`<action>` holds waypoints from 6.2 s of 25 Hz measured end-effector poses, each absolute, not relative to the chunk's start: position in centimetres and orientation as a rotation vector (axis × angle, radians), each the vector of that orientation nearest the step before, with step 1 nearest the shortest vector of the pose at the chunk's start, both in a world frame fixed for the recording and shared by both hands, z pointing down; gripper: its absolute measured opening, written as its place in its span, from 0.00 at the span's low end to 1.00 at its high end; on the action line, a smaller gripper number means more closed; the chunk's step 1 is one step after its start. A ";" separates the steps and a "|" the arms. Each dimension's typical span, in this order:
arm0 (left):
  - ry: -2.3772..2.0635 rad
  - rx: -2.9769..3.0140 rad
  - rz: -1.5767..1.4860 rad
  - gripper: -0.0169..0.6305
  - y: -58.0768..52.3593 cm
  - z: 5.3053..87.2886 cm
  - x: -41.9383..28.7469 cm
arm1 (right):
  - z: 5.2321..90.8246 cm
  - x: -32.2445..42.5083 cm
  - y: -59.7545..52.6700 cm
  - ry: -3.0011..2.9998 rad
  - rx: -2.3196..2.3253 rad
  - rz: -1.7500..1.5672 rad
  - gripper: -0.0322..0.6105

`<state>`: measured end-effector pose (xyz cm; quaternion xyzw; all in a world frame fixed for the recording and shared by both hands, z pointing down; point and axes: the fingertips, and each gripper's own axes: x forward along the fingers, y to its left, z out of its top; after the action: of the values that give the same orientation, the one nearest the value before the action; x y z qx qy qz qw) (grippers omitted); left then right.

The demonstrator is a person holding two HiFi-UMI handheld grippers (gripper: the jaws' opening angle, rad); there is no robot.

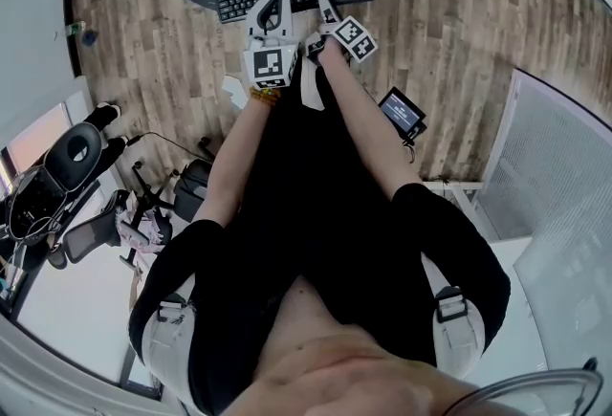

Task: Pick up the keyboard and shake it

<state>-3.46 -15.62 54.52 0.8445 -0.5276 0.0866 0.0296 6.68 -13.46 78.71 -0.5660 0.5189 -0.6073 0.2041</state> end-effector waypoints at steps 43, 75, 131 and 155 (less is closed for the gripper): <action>-1.625 2.568 0.336 0.05 -13.9 57.0 -3.1 | 81.0 7.8 -13.5 1.540 -1.562 -1.735 0.42; -1.598 2.571 0.398 0.05 -13.3 58.6 -2.0 | 79.5 9.4 -13.3 1.521 -1.538 -1.762 0.32; -1.798 2.568 0.311 0.05 -14.7 53.8 -6.0 | 64.3 8.7 -20.4 1.679 -0.967 -1.451 0.17; -1.953 2.620 0.133 0.05 -18.4 46.0 -7.8 | 47.5 10.0 -26.2 2.081 -1.040 -0.979 0.16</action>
<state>-7.82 -18.38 46.04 0.7994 -0.5960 0.0405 -0.0645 10.01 -26.16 47.52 -0.3924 0.7856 -0.3696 0.3038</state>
